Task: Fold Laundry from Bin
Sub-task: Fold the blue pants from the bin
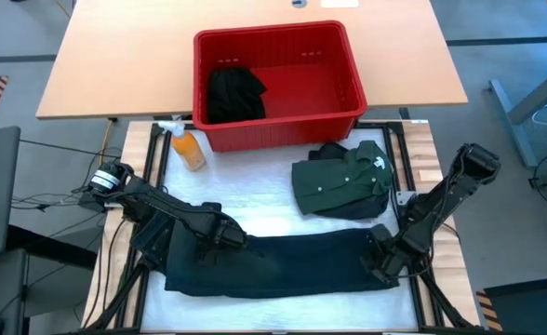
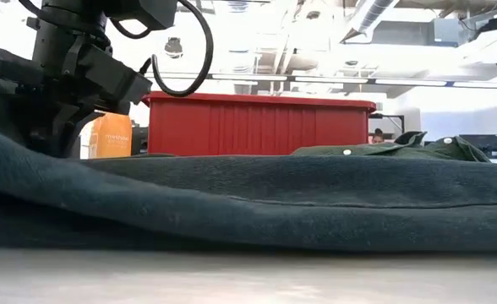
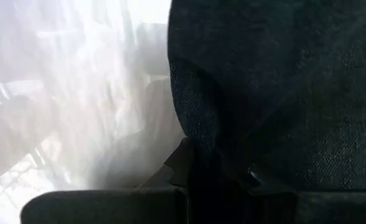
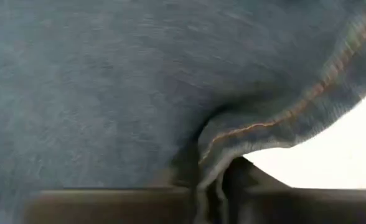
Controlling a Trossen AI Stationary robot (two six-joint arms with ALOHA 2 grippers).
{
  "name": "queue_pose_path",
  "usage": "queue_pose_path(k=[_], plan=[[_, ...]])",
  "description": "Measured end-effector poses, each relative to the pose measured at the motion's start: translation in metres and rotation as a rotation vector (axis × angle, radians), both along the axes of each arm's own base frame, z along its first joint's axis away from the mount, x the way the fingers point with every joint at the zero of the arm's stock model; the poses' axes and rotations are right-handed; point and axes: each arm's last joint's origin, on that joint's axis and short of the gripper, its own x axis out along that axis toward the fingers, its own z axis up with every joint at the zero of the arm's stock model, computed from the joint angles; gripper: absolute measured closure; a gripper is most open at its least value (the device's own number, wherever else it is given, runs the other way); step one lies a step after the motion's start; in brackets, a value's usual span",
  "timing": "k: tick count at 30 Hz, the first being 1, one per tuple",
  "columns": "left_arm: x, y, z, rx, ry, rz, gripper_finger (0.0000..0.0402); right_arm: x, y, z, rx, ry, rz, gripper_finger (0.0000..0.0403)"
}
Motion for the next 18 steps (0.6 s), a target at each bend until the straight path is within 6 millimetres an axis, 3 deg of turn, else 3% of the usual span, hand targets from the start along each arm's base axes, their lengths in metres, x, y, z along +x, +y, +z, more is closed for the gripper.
queue_pose_path(k=[2, 7, 15, 18], plan=[[0.0, 0.001, 0.0, 0.043, -0.016, 0.016, 0.0375, 0.003, -0.001, 0.01, -0.003, -0.011, 0.041, 0.0374], [0.006, 0.004, 0.008, 0.127, -0.071, 0.0, 0.0352, 0.005, 0.0, 0.058, -0.005, -0.002, 0.114, 0.0364], [0.038, 0.008, 0.059, 0.183, -0.275, -0.031, 0.0305, -0.016, -0.011, 0.17, -0.033, 0.049, 0.168, 0.0371], [0.049, 0.008, 0.077, 0.156, -0.358, -0.032, 0.03, -0.02, -0.012, 0.2, 0.025, -0.009, 0.199, 0.0371]])
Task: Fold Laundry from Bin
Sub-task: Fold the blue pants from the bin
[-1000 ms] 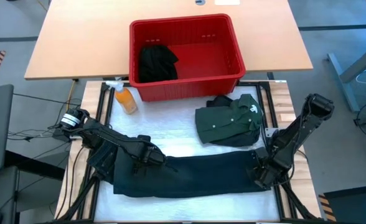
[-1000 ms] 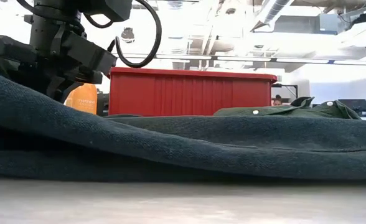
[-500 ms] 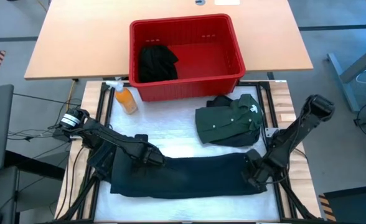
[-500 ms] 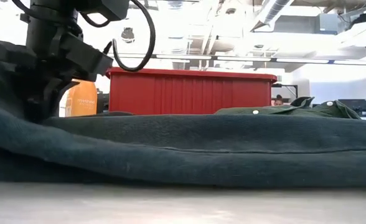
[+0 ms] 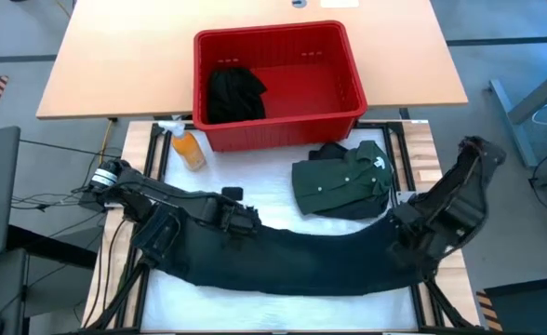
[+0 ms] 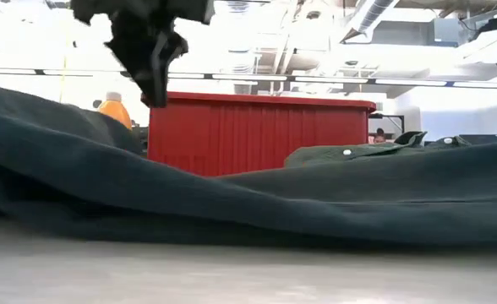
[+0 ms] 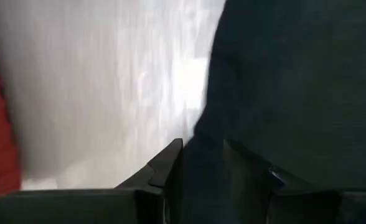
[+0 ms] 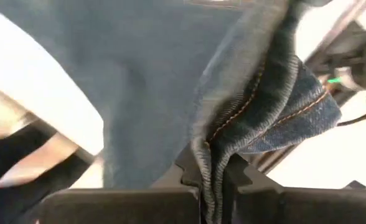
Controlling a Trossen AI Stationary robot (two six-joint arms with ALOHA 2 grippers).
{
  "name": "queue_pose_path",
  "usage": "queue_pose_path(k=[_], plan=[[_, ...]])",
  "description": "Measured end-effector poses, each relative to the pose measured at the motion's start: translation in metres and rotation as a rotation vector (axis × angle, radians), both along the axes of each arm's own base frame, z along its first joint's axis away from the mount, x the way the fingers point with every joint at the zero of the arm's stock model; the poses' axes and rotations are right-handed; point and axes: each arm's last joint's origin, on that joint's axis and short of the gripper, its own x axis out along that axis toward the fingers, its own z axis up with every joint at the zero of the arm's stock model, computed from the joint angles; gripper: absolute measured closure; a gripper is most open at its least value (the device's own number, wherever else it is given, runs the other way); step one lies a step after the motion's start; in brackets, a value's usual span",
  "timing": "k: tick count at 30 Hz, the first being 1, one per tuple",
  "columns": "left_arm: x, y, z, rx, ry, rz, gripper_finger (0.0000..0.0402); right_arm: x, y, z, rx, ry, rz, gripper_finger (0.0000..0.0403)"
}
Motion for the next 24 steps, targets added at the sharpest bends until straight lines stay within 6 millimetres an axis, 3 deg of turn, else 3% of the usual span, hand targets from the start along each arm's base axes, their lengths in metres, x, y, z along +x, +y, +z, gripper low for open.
queue_pose_path(k=[5, 10, 17, 21, 24], plan=[[0.014, -0.012, 0.012, -0.184, -0.115, -0.113, 0.0299, -0.002, -0.002, 0.039, 0.088, -0.132, 0.047, 0.0371], [0.019, -0.03, 0.005, -0.309, -0.181, -0.243, 0.0299, -0.002, -0.003, 0.078, 0.132, -0.303, 0.096, 0.0371], [0.023, -0.034, -0.032, -0.364, -0.317, -0.225, 0.0299, -0.004, 0.002, 0.118, 0.155, -0.48, 0.183, 0.037], [0.04, -0.035, -0.053, -0.384, -0.486, -0.203, 0.0299, -0.008, 0.003, 0.138, 0.183, -0.564, 0.193, 0.0368], [0.06, -0.043, -0.079, -0.4, -0.546, -0.201, 0.0299, -0.011, 0.003, 0.153, 0.197, -0.642, 0.197, 0.0369]])
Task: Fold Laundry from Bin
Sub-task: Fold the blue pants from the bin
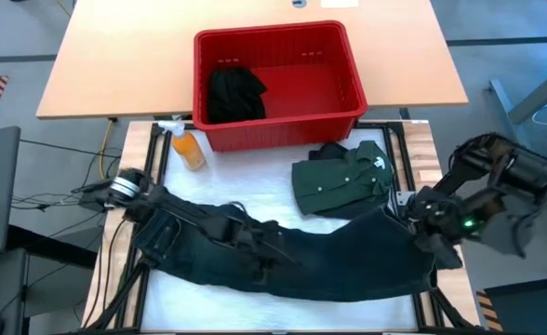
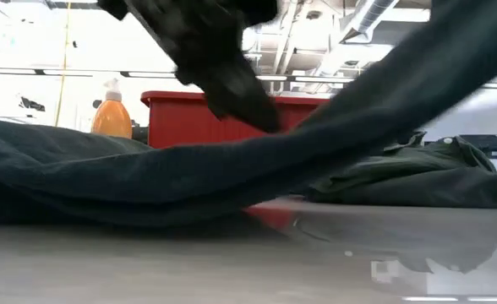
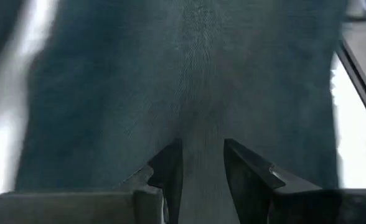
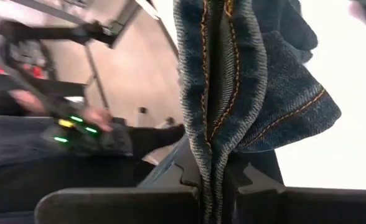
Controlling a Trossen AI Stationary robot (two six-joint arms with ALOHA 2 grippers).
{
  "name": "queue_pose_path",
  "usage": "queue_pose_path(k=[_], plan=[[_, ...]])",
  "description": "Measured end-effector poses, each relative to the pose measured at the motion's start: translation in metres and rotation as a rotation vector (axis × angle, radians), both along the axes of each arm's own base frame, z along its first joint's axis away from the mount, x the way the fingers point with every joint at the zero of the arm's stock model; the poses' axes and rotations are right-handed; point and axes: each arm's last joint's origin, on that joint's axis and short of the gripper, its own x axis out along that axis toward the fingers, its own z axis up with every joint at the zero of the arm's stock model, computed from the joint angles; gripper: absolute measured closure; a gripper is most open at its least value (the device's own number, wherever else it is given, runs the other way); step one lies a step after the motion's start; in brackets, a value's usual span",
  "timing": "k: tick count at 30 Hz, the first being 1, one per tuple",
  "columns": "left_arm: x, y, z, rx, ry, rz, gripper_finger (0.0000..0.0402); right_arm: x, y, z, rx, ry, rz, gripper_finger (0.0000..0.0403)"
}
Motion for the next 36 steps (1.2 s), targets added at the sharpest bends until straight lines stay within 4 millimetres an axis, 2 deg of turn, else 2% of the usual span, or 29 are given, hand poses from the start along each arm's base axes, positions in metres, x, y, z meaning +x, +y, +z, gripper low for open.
queue_pose_path(k=[4, 8, 10, 12, 17, 20, 22, 25, 29, 32, 36], plan=[[0.034, -0.012, -0.032, -0.023, -0.019, 0.057, 0.0299, -0.008, -0.005, 0.022, 0.033, -0.1, 0.025, 0.0369], [0.076, -0.023, -0.046, -0.07, -0.038, 0.039, 0.0299, -0.015, -0.01, 0.04, 0.036, -0.204, 0.093, 0.0369], [0.1, -0.031, -0.047, -0.087, -0.076, -0.012, 0.0299, -0.017, -0.013, 0.047, 0.037, -0.257, 0.127, 0.0369], [0.121, -0.041, -0.039, -0.1, -0.133, -0.068, 0.0299, -0.018, -0.018, 0.052, 0.058, -0.311, 0.143, 0.0369], [0.159, -0.053, -0.018, -0.112, -0.216, -0.146, 0.0299, -0.022, -0.026, 0.055, 0.043, -0.352, 0.164, 0.0368], [0.163, -0.048, 0.001, -0.013, -0.16, -0.198, 0.0299, -0.022, -0.027, 0.057, 0.037, -0.369, 0.177, 0.0368], [0.158, -0.042, 0.015, 0.094, -0.076, -0.207, 0.0299, -0.023, -0.027, 0.058, 0.04, -0.381, 0.187, 0.0368], [0.147, -0.036, 0.021, 0.253, 0.059, -0.266, 0.0299, -0.024, -0.026, 0.061, 0.035, -0.41, 0.212, 0.0368], [0.136, -0.035, 0.007, 0.306, 0.181, -0.383, 0.0299, -0.023, -0.025, 0.064, 0.012, -0.458, 0.241, 0.0367], [0.139, -0.038, -0.009, 0.282, 0.114, -0.422, 0.0299, -0.023, -0.026, 0.064, -0.005, -0.467, 0.221, 0.0367], [0.148, -0.041, -0.022, 0.244, -0.043, -0.377, 0.0299, -0.015, -0.023, 0.061, -0.033, -0.452, 0.189, 0.0367]])
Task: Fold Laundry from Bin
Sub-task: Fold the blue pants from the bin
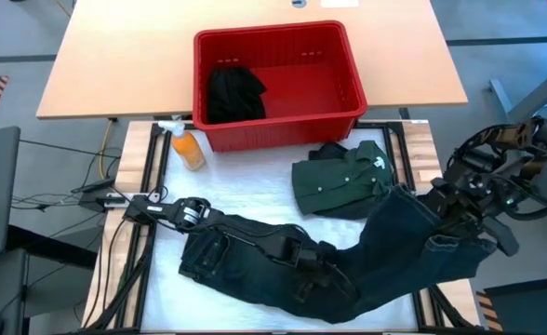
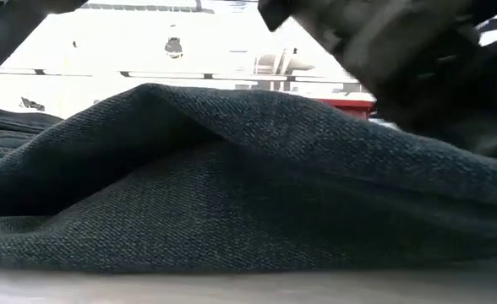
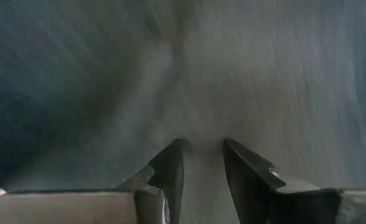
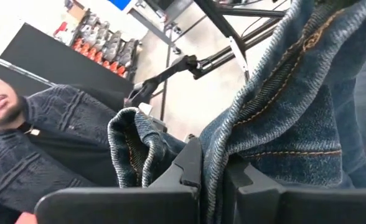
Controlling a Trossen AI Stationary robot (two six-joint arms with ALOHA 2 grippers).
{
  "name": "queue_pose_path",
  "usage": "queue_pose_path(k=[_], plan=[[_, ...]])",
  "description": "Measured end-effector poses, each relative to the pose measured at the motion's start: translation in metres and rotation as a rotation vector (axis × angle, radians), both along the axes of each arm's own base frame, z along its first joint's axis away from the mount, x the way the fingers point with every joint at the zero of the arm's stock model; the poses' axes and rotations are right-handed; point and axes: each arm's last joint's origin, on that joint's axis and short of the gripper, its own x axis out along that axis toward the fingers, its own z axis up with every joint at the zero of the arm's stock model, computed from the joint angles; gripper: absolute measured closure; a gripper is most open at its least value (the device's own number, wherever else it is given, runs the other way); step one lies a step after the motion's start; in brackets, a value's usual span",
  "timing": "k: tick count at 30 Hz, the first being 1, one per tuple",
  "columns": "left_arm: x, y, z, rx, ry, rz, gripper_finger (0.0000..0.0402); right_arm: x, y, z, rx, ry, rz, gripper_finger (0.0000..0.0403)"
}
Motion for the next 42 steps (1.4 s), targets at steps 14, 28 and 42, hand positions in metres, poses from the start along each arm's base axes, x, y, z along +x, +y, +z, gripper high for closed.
queue_pose_path(k=[14, 28, 42], plan=[[0.026, 0.008, -0.031, -0.338, -0.234, 0.282, 0.0299, 0.021, -0.006, 0.02, -0.107, -0.269, -0.013, 0.0367], [-0.069, 0.075, 0.099, 0.255, 0.308, 0.258, 0.0299, 0.047, 0.002, 0.007, -0.209, -0.202, -0.013, 0.0367], [-0.239, 0.123, 0.262, 0.402, 0.292, 0.757, 0.0299, 0.2, 0.022, -0.072, -0.467, 0.157, -0.149, 0.0367]])
